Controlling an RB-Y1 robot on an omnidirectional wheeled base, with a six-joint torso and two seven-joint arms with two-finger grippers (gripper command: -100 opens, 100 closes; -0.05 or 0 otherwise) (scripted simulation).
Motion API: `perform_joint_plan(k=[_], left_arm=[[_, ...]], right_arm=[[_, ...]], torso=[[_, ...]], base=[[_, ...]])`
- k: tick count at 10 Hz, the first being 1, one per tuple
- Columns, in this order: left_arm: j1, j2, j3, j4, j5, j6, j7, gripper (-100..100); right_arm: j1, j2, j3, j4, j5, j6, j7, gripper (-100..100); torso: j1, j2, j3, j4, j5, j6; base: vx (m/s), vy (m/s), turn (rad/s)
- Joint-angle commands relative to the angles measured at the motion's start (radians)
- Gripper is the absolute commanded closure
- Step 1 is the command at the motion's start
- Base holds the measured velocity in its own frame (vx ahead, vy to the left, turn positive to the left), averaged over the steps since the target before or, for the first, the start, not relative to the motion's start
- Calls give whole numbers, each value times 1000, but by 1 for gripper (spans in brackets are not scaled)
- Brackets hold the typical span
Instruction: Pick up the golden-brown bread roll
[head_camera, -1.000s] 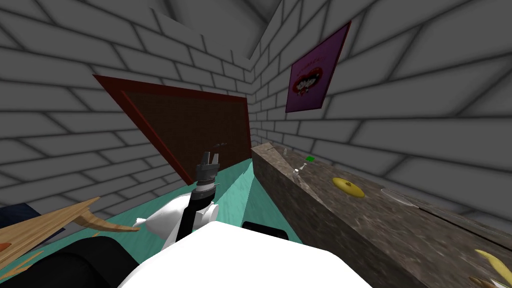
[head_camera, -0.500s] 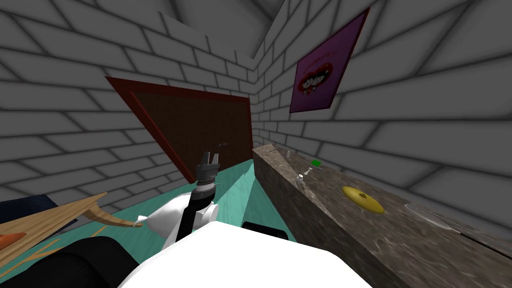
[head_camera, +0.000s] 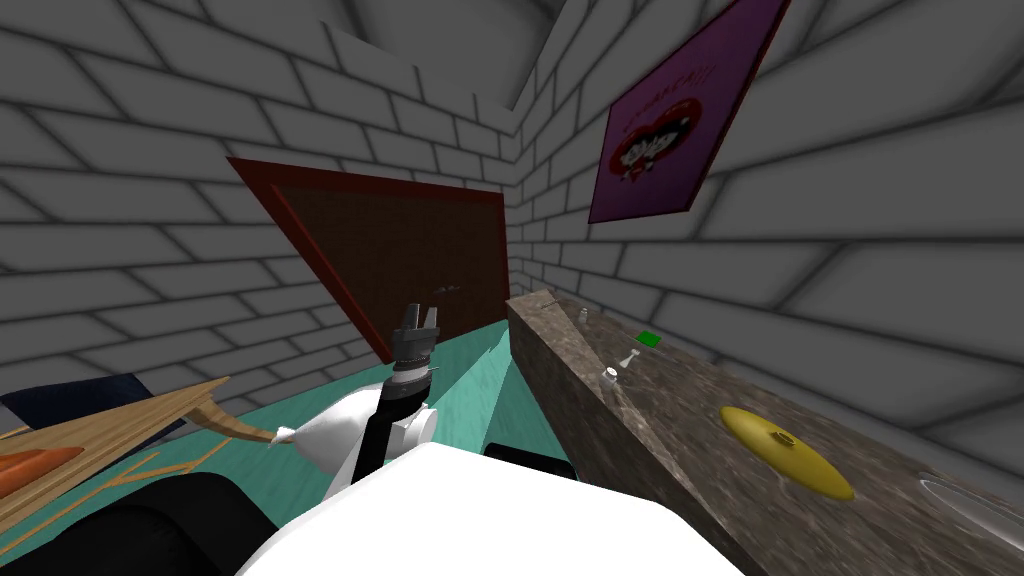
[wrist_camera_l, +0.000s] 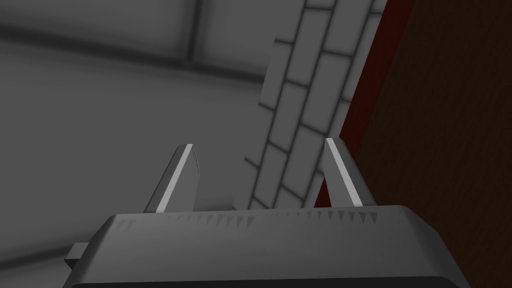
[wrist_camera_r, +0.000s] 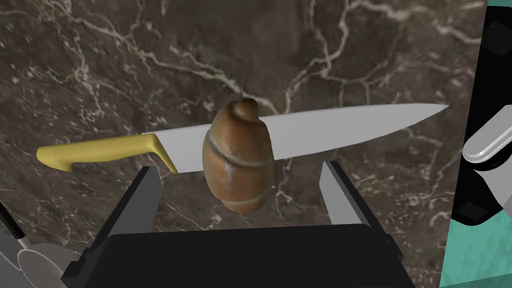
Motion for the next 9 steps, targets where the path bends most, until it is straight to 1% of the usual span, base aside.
perform_joint_plan(k=[1, 2, 3, 4, 5, 6, 7, 8, 9], left_arm=[[0, 0, 0, 0, 0, 0, 0, 0], [0, 0, 0, 0, 0, 0, 0, 0], [0, 0, 0, 0, 0, 0, 0, 0], [0, 0, 0, 0, 0, 0, 0, 0], [-1, 0, 0, 0, 0, 0, 0, 0], [-1, 0, 0, 0, 0, 0, 0, 0], [-1, 0, 0, 0, 0, 0, 0, 0], [-1, 0, 0, 0, 0, 0, 0, 0], [-1, 0, 0, 0, 0, 0, 0, 0]], right_arm=[[0, 0, 0, 0, 0, 0, 0, -100], [-1, 0, 1, -1, 0, 0, 4, 0], [-6, 16, 14, 7, 0, 7, -18, -100], [-11, 32, 27, 15, -1, 14, -40, -100], [-16, 49, 40, 24, -1, 21, -62, -100], [-18, 57, 47, 28, -2, 25, -73, -100], [-23, 73, 60, 36, -2, 32, -94, -100], [-26, 81, 67, 40, -2, 36, -105, -100], [-26, 75, 64, 35, -1, 35, -98, -100]], torso=[[0, 0, 0, 0, 0, 0], [2, 3, 2, 1, 0, 1], [4, 6, 3, 1, 1, 1], [4, 9, 5, 2, 1, -1], [3, 13, 8, 3, 1, 0], [5, 18, 10, 4, 1, 0], [4, 19, 11, 5, 1, 1], [2, 18, 11, 4, 1, 1], [3, 17, 10, 4, 1, 1]], base=[[42, -28, 23], [9, -6, 0], [-54, -2, 272], [-124, -19, 369], [-196, 10, 394], [-167, -7, 230], [-148, -29, 211], [-137, -5, 244], [-56, 0, 44]])
